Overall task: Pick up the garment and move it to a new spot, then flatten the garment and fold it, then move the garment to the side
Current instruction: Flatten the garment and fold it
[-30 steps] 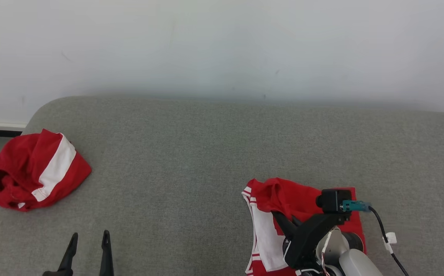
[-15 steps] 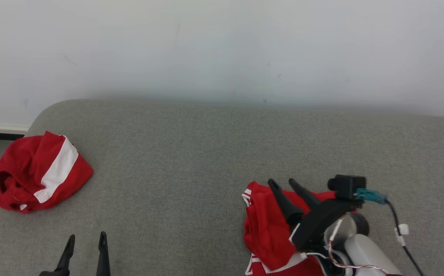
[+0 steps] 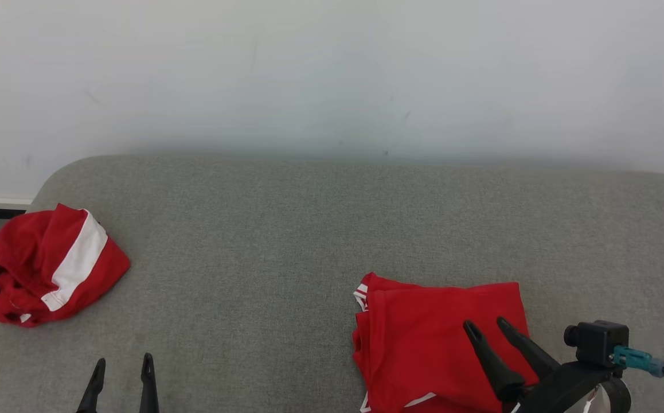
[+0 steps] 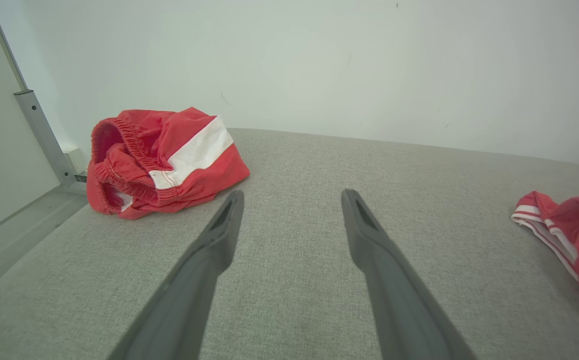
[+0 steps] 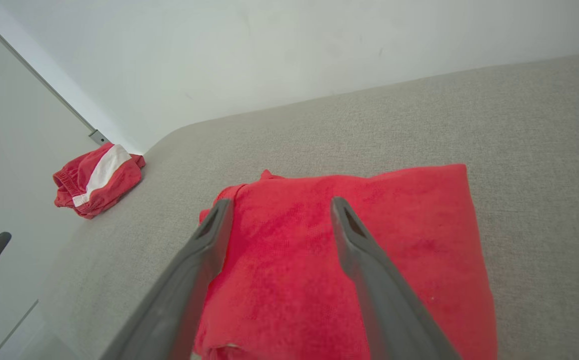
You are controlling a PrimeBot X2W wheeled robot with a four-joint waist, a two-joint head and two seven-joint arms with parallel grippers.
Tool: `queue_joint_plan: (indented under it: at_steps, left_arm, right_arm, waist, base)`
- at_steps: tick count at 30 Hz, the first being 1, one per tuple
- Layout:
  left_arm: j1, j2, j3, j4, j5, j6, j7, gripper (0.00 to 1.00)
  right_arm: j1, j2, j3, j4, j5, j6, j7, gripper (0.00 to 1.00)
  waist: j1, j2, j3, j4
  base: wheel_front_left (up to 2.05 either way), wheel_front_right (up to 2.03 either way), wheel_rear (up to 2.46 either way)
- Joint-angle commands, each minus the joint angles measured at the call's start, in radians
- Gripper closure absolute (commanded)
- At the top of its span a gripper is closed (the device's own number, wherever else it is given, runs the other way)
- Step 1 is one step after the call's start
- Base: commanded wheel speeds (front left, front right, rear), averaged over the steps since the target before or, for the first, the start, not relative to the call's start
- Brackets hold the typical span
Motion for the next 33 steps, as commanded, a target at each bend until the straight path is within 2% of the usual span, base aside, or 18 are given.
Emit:
queue_joint_plan:
  at_steps: [1,7,16,20,27,33]
  left_arm:
    - [0.008,-0.002,0.004,-0.004,0.006,-0.005,-0.003,0.00]
    - [0.001,-0.003,0.006,-0.003,0.015,-0.007,-0.003,0.00]
    - [0.019,-0.006,0.021,-0.017,0.025,-0.007,-0.003,0.00]
    - [0.028,-0.004,0.027,-0.031,0.032,-0.008,-0.003,0.00]
    - [0.044,0.006,0.017,-0.056,0.052,-0.012,-0.003,0.00]
    - [0.055,0.008,-0.004,-0.057,0.064,-0.018,-0.003,0.00]
  right_arm:
    - [0.009,0.007,-0.003,-0.008,-0.007,-0.002,-0.002,0.00]
    - [0.058,0.034,-0.026,-0.046,-0.065,-0.002,-0.055,0.00]
    - [0.079,0.096,-0.125,0.005,-0.174,-0.002,-0.309,0.00]
    - [0.087,0.088,-0.164,0.036,-0.247,-0.002,-0.390,0.00]
    - [0.118,0.157,-0.257,0.071,-0.314,-0.002,-0.436,0.00]
    - [0.138,0.183,-0.244,0.098,-0.356,-0.002,-0.441,0.00]
  waist:
    - [0.0000,0.0000,0.002,-0.002]
    - [0.0000,0.0000,0.006,-0.002]
    - [0.0000,0.0000,-0.008,-0.018]
    - [0.0000,0.0000,-0.014,-0.028]
    - [0.0000,0.0000,-0.029,-0.049]
    - [0.0000,0.0000,-0.041,-0.066]
  base:
    - [0.00,0.00,0.00]
    - [0.00,0.00,0.00]
    - [0.00,0.00,0.00]
    - [0.00,0.00,0.00]
    - [0.00,0.00,0.00]
    - [0.00,0.00,0.00]
